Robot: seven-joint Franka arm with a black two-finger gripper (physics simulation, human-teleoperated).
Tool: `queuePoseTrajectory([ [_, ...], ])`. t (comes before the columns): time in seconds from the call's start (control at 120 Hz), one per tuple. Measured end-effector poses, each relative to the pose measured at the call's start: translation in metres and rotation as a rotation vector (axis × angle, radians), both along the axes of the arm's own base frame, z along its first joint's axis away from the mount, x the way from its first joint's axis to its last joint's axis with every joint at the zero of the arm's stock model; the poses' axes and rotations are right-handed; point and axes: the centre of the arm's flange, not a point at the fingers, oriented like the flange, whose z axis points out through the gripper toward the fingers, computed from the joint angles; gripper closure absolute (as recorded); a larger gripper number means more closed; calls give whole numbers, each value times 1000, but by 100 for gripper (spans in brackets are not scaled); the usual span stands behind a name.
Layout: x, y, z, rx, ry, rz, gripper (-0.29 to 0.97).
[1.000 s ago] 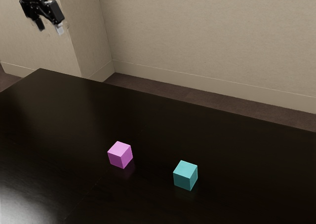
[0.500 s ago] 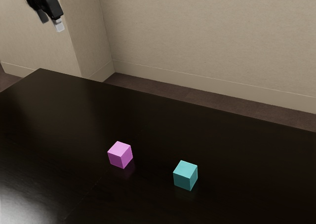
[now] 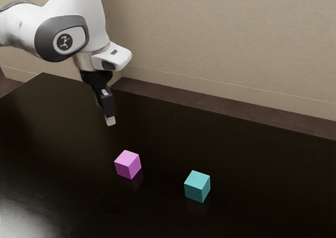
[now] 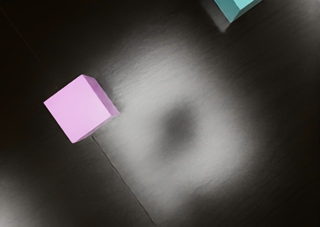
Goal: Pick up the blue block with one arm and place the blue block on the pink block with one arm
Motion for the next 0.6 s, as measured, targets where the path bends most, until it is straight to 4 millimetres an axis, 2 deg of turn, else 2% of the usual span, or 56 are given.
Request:
queuePoseTrajectory([
  [0.117,-7,-25,-22,1,6,2,0],
  [0.267,-7,-47,-45,1,24,42,0],
  [0.342,-4,-55,-66,4,50,68,0],
  [0.442,-8,-74,-106,-13,89,102,0],
  [0.517,-8,-91,-118,-34,77,125,0],
  [0.6,-3,-100,-137,-60,74,173,0],
])
